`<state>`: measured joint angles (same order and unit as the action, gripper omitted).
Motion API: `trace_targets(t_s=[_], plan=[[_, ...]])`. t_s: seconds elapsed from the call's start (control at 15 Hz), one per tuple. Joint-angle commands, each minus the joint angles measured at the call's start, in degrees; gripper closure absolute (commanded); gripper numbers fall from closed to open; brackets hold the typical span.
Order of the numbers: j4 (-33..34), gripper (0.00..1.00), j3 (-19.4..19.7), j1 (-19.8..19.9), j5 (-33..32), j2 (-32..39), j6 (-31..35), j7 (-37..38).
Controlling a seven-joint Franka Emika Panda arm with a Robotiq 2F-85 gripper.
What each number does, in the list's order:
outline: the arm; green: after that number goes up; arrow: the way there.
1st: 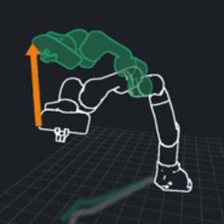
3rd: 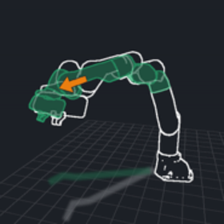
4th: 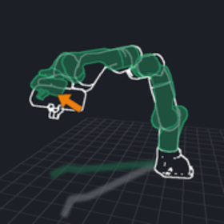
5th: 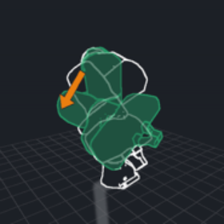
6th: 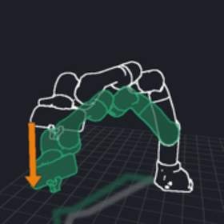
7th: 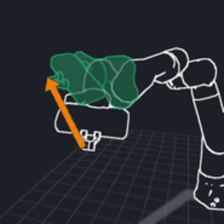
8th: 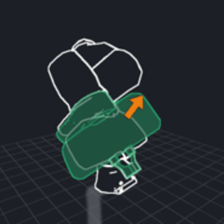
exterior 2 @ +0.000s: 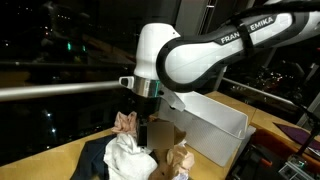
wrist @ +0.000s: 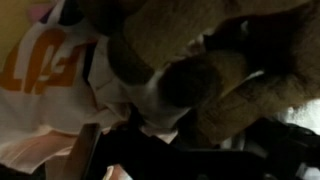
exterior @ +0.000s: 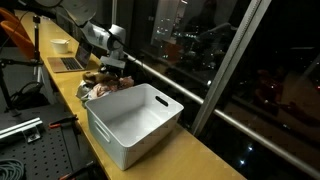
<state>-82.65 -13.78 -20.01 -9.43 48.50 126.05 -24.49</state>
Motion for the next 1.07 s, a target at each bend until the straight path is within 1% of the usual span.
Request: trace_targets(t_s=[0.0, 0.07, 0.2, 0.4, 0.47, 0.53, 0.6, 0.73, 0.87, 1.0], plan=[[6.7, 0.25, -1.0, 0.6, 0.8, 8.5, -0.6, -1.1], [7.6, 0.26, -1.0, 0.7, 0.9, 10.1, -0.6, -1.2], [9.6, 0.41, -1.1, 0.6, 1.1, 12.2, -1.1, -1.1], [12.3, 0.62, -1.2, -0.3, 1.5, 13.2, -3.1, -0.4], [12.9, 0.70, -1.2, -0.6, 1.5, 13.4, -3.7, -0.2], [13.2, 0.77, -1.1, -1.1, 1.4, 13.5, -4.1, 0.2], [13.3, 0.85, -1.1, -1.5, 1.3, 13.4, -4.4, 0.5], [12.9, 0.99, -0.9, -2.4, 0.9, 12.1, -5.0, 1.4], [11.1, 1.00, -0.9, -3.0, 0.6, 9.6, -4.9, 2.4], [7.0, 1.00, -0.5, -3.3, 0.5, 5.5, -4.0, 3.7]])
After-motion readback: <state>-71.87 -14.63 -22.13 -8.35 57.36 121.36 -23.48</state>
